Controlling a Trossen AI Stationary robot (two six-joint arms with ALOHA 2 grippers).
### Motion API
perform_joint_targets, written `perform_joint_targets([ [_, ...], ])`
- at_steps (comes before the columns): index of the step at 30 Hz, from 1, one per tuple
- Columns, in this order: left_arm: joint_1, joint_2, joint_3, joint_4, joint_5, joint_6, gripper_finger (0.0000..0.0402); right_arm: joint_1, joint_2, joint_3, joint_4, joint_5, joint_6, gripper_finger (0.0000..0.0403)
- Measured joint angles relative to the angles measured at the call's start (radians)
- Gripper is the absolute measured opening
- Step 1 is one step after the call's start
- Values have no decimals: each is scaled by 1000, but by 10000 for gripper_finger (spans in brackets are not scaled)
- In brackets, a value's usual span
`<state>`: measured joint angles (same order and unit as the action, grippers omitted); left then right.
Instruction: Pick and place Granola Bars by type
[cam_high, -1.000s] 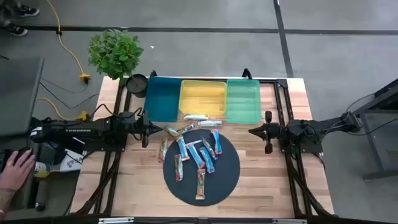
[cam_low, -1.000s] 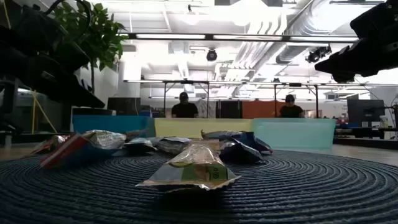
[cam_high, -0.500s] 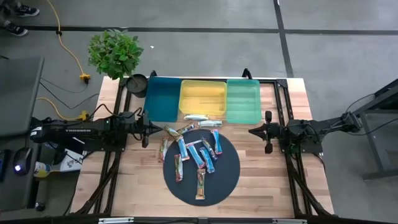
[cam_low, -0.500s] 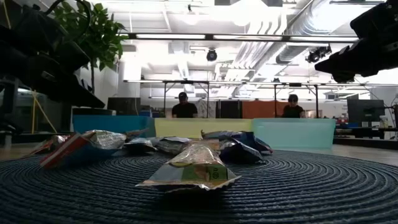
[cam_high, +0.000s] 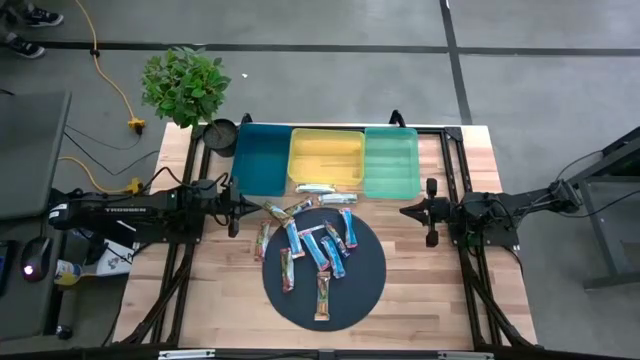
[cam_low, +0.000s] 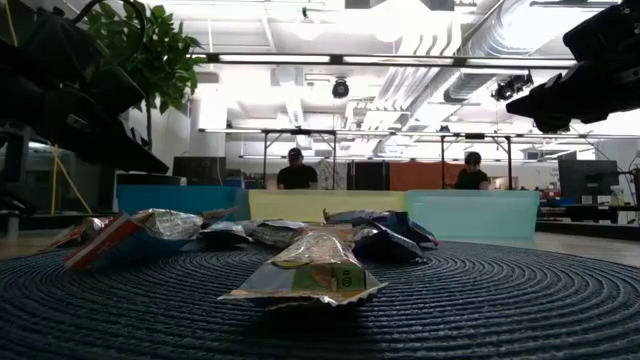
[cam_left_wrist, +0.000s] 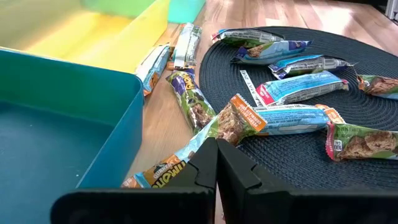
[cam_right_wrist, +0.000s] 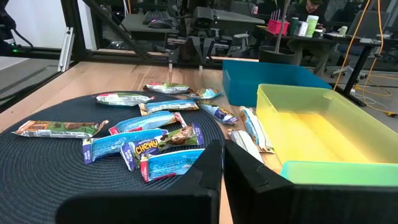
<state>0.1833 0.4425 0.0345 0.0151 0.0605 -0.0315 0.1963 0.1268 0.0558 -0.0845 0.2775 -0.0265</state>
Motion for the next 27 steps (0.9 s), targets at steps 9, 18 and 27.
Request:
perform_joint_targets([
  [9,0,0,0,0,0,0,0,0,0,0,0,0,0,0],
  [18,0,0,0,64,1,-54,0,0,0,0,0,0,0,0],
  [27,0,0,0,183,10,-421,0,0,0,0,2,37,-181,0],
])
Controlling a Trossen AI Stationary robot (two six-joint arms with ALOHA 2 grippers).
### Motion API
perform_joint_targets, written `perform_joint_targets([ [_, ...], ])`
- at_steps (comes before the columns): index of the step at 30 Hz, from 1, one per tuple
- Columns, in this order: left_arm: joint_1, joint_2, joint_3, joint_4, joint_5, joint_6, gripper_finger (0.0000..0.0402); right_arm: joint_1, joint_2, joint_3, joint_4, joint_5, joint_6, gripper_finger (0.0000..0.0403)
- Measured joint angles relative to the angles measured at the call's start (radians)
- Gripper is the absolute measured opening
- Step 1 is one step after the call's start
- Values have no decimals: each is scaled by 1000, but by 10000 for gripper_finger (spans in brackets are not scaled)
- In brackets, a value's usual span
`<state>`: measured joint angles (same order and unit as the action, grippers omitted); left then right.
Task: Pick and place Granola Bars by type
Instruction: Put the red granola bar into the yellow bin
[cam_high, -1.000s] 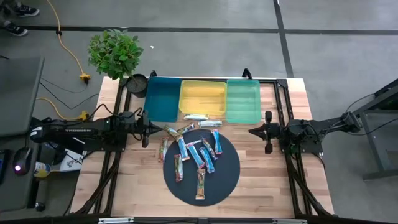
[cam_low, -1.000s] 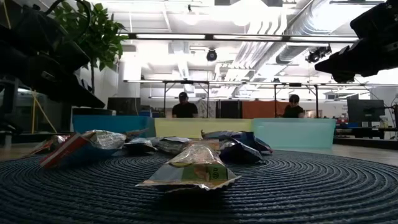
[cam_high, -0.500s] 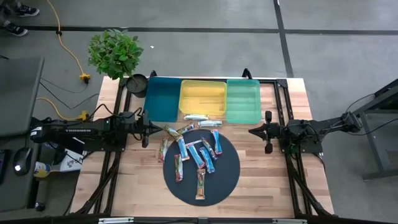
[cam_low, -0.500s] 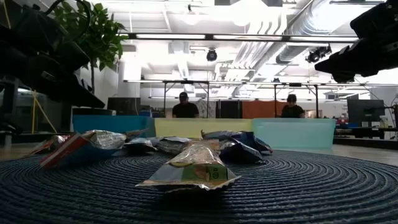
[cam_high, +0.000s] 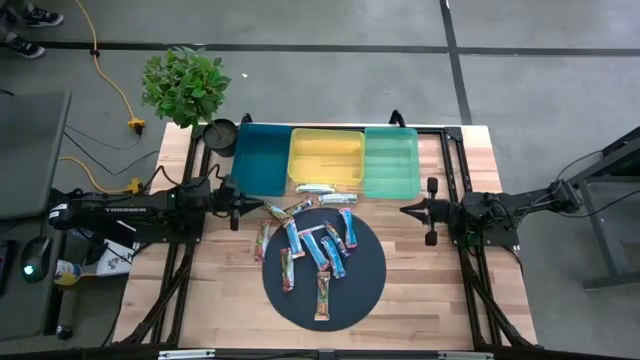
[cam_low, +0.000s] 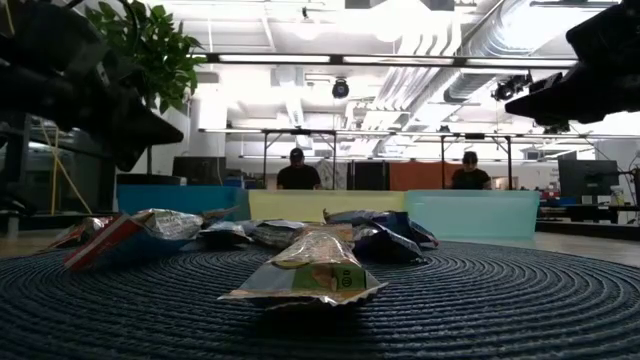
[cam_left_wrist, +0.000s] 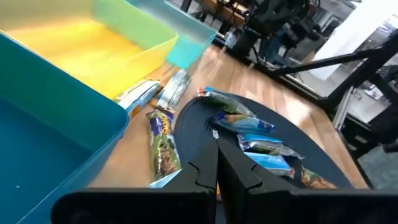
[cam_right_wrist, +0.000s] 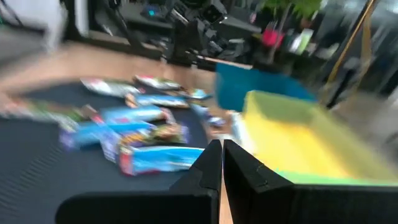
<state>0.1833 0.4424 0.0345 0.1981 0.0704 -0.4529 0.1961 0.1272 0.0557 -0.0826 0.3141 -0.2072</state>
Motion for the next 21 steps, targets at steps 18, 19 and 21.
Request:
perform_joint_targets([
  [18,0,-3,0,325,101,-130,0,0,0,-2,58,21,-111,0],
  [19,0,-2,0,371,85,-136,0,0,0,-2,61,5,-95,0],
  [21,0,-3,18,431,44,-138,0,0,0,-2,63,-29,-46,0],
])
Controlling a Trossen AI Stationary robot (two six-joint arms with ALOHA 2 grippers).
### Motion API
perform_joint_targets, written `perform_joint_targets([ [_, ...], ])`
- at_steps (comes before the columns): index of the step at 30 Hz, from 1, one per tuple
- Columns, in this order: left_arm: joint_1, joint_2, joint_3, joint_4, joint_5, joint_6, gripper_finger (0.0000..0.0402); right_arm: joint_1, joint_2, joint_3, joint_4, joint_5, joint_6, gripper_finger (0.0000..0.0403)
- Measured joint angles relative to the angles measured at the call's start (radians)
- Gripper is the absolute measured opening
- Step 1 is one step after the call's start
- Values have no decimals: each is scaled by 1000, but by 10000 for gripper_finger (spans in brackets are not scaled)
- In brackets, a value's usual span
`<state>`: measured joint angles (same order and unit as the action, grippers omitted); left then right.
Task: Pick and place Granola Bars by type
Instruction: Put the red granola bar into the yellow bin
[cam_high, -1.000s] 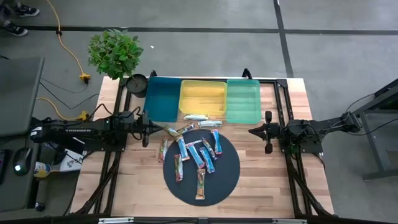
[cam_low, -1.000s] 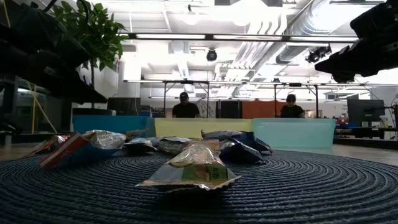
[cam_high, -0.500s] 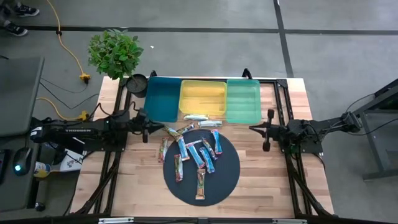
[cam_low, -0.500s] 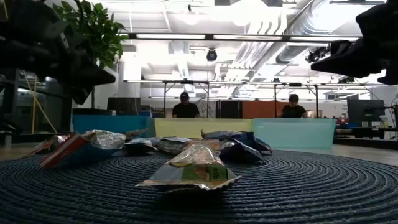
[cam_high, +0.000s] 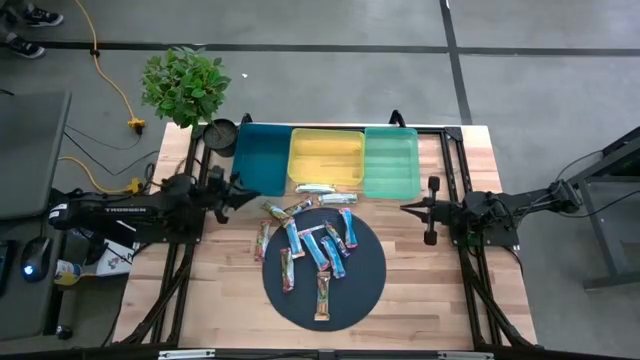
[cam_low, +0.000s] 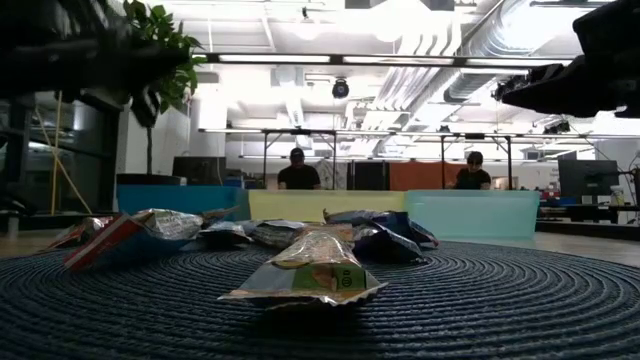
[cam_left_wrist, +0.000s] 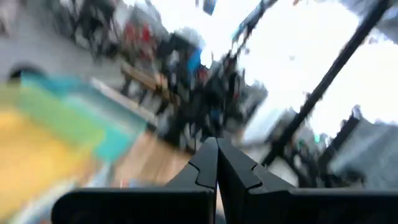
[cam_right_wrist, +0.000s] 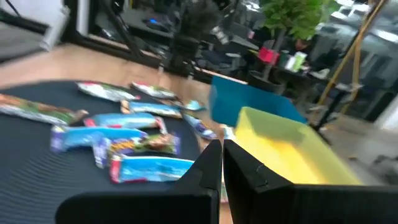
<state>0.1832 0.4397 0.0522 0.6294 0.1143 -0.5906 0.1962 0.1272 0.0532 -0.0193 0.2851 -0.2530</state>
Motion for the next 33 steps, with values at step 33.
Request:
perform_joint_targets([
  [33,0,-131,809,-1240,-161,413,0,-1,534,752,-160,315,557,0],
])
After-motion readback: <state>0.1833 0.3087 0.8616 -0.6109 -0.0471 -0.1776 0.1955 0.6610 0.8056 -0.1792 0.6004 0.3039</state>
